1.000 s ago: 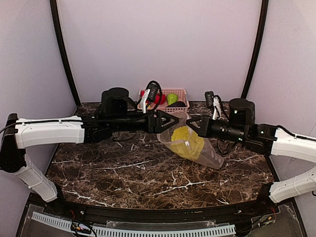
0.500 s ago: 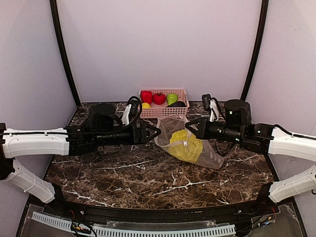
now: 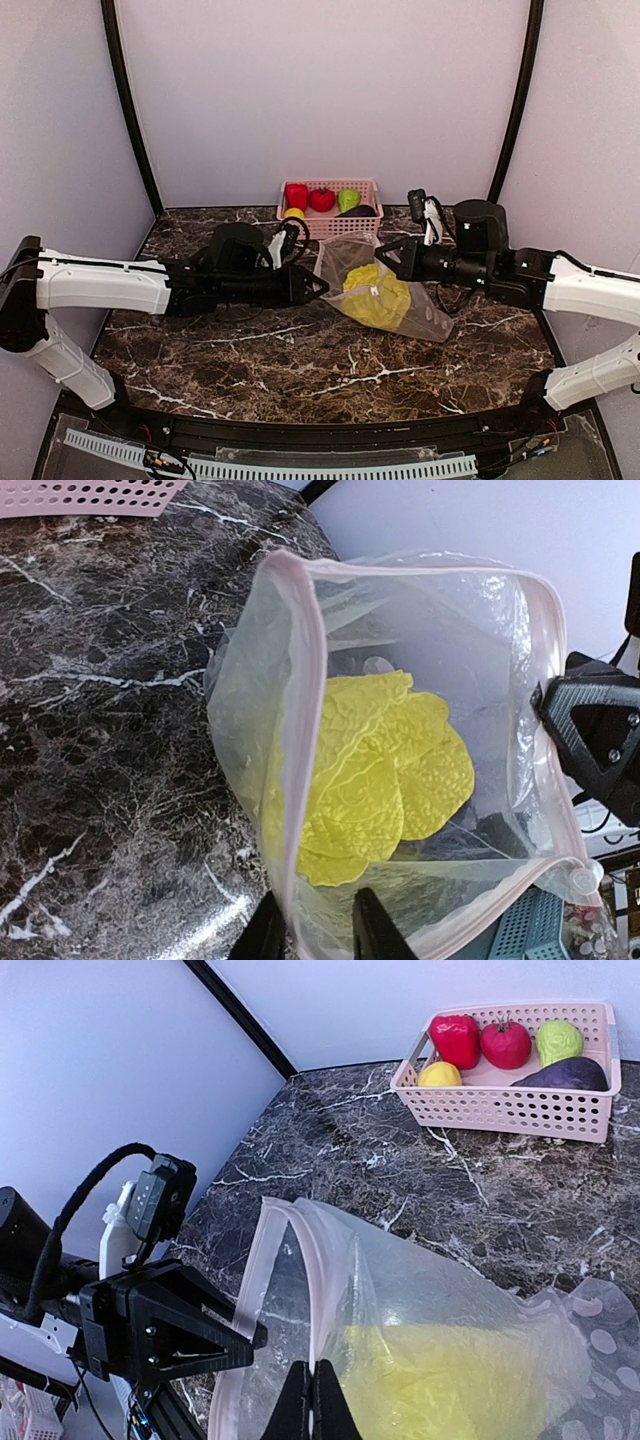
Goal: Place the food in the zip-top bag and seal the zipper
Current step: Adjust the zipper food storage bag at the center of the board.
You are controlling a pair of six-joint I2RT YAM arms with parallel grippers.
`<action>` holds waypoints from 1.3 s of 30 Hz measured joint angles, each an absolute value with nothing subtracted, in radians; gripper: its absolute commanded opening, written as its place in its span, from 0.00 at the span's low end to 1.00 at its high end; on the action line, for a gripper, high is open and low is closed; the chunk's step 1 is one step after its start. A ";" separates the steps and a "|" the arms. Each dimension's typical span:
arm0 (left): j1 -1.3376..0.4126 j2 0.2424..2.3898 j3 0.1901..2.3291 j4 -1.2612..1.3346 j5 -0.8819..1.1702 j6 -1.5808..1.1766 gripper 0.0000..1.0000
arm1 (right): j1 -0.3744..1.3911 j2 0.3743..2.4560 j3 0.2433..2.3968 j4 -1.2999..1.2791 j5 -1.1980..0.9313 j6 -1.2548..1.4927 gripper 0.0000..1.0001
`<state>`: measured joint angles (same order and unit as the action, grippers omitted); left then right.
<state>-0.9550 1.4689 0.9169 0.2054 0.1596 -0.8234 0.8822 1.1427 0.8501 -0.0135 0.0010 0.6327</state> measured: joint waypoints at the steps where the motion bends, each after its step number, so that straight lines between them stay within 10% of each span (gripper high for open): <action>1: -0.957 1.478 0.926 0.203 0.161 -0.822 0.11 | 0.882 1.143 0.854 -0.016 0.001 0.630 0.00; 39: -0.963 1.705 1.352 0.120 0.240 -0.702 0.01 | 0.882 0.918 0.984 -0.347 0.310 0.433 0.00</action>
